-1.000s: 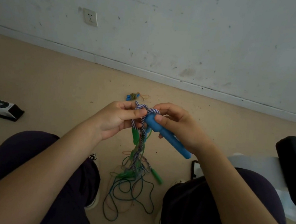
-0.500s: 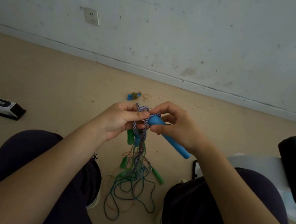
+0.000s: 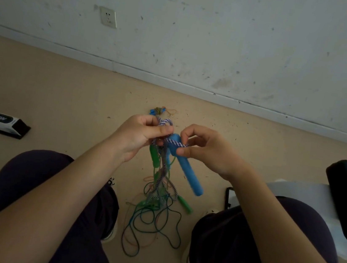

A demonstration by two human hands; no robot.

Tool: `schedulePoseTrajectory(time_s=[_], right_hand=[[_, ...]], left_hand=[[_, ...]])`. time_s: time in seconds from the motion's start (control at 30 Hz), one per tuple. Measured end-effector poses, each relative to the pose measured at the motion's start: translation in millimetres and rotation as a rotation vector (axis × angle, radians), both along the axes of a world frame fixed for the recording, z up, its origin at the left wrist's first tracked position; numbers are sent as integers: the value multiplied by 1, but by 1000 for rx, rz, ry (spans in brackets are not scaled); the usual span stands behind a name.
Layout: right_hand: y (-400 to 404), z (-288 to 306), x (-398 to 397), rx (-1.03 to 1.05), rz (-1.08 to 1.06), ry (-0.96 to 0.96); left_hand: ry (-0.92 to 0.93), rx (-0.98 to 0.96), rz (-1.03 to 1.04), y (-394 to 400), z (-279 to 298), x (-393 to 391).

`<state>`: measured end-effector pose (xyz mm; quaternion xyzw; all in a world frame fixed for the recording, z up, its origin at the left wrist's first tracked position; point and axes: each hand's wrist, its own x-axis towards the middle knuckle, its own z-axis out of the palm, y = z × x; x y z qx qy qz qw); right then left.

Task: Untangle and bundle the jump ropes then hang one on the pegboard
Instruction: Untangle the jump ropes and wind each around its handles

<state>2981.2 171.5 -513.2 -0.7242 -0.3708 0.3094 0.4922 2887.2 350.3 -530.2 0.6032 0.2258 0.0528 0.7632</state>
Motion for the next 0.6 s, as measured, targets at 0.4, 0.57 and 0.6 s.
schedulePoseTrajectory(time_s=[0.4,0.57,0.6], right_hand=[[1,-5,1,-39,-144,-133],[1,-2,0,-29,14,-103],[0,0,0,-22,27,-63]], left_hand=[[-79,193,-71,-4,-2,-1],[-77,255,-341,-11,3,-5],[-68,268,-363,-10,2,-6]])
